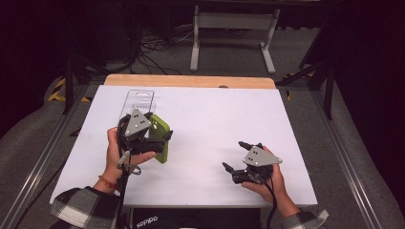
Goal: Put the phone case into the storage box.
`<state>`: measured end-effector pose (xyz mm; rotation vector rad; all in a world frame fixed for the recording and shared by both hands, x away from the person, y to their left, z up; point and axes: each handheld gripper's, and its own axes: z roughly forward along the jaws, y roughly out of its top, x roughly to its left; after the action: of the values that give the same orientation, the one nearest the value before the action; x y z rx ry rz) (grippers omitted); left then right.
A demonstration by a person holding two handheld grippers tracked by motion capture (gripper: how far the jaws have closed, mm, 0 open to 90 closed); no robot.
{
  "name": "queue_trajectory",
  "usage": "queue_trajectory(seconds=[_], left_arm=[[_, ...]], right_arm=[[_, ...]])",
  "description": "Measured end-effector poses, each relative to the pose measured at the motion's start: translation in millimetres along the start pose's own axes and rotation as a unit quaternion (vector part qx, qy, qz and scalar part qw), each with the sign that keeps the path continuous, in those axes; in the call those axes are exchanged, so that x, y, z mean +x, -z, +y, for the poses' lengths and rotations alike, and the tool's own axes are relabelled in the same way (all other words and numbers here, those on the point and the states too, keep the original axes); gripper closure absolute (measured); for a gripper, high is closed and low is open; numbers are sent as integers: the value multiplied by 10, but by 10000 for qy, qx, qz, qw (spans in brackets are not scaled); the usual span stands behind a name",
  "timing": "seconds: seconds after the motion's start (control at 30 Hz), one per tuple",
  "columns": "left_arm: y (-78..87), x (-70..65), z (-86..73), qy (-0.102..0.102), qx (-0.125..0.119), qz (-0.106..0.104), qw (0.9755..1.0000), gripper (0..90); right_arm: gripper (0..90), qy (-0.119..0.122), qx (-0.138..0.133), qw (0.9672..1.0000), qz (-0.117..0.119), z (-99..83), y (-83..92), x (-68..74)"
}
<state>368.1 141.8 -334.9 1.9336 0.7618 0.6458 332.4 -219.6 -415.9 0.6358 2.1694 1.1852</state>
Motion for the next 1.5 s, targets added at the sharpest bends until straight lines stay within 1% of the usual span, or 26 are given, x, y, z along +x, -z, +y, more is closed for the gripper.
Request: queue_trajectory(seconds=[0.03,0.07,0.13,0.17,0.3,0.33,0.37,0.43,0.53,0.7,0.77,0.9,1.03,1.2,1.27,1.37,1.4,1.5], left_arm=[[4,1,0,45,-27,13,10000,156],[16,15,3,27,-20,32,10000,156],[37,36,5,99,-51,58,9999,157],[45,51,7,69,-55,78,9999,156],[78,90,9,130,-92,137,9998,157],[86,102,9,102,-78,154,9998,156],[92,107,8,150,-105,156,9997,156],[108,128,10,146,-109,190,9997,156],[128,159,9,204,-148,235,9994,156],[155,214,-2,320,-194,235,9990,156],[167,215,0,343,-224,232,9989,156],[200,213,19,327,-271,209,9989,156],[236,230,32,384,-348,194,9985,157],[280,244,45,440,-447,235,9978,157],[289,247,48,437,-443,229,9978,157],[316,250,63,478,-537,266,9971,157],[321,256,66,452,-556,290,9970,157],[336,277,72,465,-562,331,9968,157]], right_arm=[[143,1,0,10000,-3,0,-1,1],[144,7,0,10000,-9,0,-1,2],[143,13,6,10000,-3,-1,-3,3],[143,16,9,10000,-3,-2,-4,4],[144,8,4,10000,-11,-1,-3,0],[143,8,1,10000,-10,-2,-2,-1],[144,9,2,10000,-10,-2,-1,0],[143,4,7,10000,-5,-2,-1,-1],[144,10,12,10000,-2,-4,-4,0],[143,3,27,10000,1,-8,-11,0],[143,5,29,10000,3,-8,-11,1],[144,4,41,10000,23,-9,-16,0],[144,7,46,10000,30,-11,-18,1],[143,7,38,10000,23,-10,-16,1],[143,10,44,10000,31,-10,-16,1],[143,12,46,10000,27,-10,-19,3],[144,11,40,10000,30,-9,-19,3],[144,12,41,10000,29,-8,-21,5]])
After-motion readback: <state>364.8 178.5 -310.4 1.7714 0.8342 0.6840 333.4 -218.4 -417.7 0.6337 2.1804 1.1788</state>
